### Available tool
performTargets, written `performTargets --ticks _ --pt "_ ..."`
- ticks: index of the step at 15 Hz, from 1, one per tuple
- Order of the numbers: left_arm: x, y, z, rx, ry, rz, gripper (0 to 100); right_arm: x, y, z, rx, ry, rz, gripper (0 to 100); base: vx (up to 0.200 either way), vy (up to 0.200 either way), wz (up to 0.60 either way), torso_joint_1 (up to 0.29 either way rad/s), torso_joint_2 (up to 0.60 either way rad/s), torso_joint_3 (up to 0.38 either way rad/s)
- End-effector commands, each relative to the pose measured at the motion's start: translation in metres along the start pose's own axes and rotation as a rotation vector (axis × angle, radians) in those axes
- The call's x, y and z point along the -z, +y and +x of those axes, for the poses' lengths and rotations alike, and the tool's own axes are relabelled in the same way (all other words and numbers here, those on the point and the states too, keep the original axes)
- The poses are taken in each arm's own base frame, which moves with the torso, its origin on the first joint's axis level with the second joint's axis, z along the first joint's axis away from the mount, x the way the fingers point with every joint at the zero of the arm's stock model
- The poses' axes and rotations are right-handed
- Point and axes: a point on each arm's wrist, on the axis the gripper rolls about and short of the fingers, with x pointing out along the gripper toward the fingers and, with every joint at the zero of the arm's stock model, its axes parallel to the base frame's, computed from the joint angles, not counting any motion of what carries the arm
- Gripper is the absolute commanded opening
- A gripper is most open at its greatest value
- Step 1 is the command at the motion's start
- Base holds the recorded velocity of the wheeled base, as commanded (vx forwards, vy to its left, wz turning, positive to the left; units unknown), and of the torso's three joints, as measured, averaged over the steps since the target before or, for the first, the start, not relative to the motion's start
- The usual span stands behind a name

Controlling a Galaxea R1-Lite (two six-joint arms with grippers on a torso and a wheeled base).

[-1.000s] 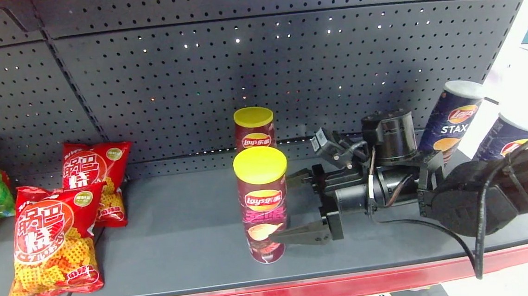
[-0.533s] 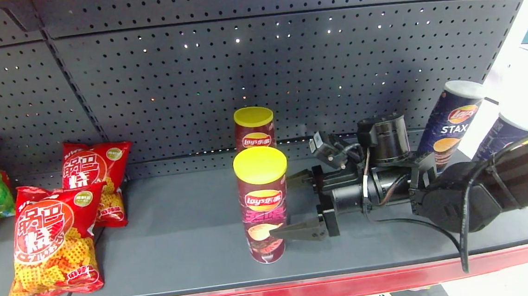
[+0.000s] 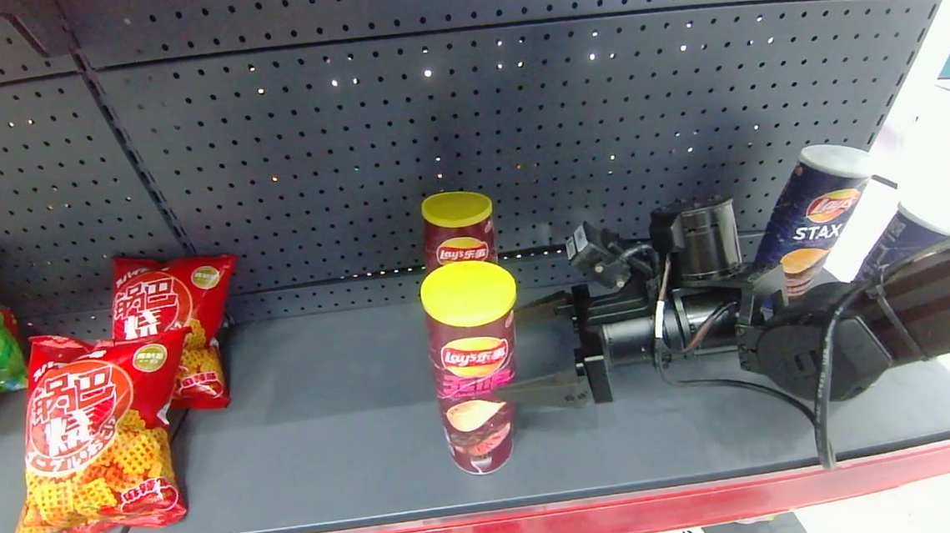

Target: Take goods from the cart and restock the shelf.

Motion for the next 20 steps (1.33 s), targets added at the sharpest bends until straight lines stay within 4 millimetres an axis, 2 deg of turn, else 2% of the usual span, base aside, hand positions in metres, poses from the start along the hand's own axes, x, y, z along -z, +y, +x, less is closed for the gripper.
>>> performTargets --ticks 1,8,12,15,18,19,20 --pt "0.000 0.000 0.000 0.000 0.002 0.000 100 0.000 -0.002 -0.002 0.006 0.000 0.000 100 0.000 0.000 0.00 0.000 0.00 0.000" --pt "0.000 0.000 0.000 0.000 0.002 0.000 100 -0.004 0.002 -0.008 0.012 -0.007 -0.007 100 0.000 0.000 0.00 0.000 0.00 0.000" --pt "0.000 0.000 0.000 0.000 0.002 0.000 100 -0.009 0.013 -0.018 0.012 -0.015 -0.014 100 0.000 0.000 0.00 0.000 0.00 0.000" --pt "0.000 0.000 0.000 0.000 0.000 0.000 100 -0.023 0.032 -0.040 0.024 -0.041 -0.044 100 0.000 0.000 0.00 0.000 0.00 0.000" --pt "0.000 0.000 0.000 0.000 0.000 0.000 100 -0.044 0.064 -0.075 0.050 -0.096 -0.098 100 0.000 0.000 0.00 0.000 0.00 0.000" --pt "0.000 0.000 0.000 0.000 0.002 0.000 100 -0.046 0.077 -0.091 0.067 -0.111 -0.113 100 0.000 0.000 0.00 0.000 0.00 0.000" --pt "0.000 0.000 0.000 0.000 0.002 0.000 100 -0.045 0.085 -0.099 0.076 -0.115 -0.116 100 0.000 0.000 0.00 0.000 0.00 0.000"
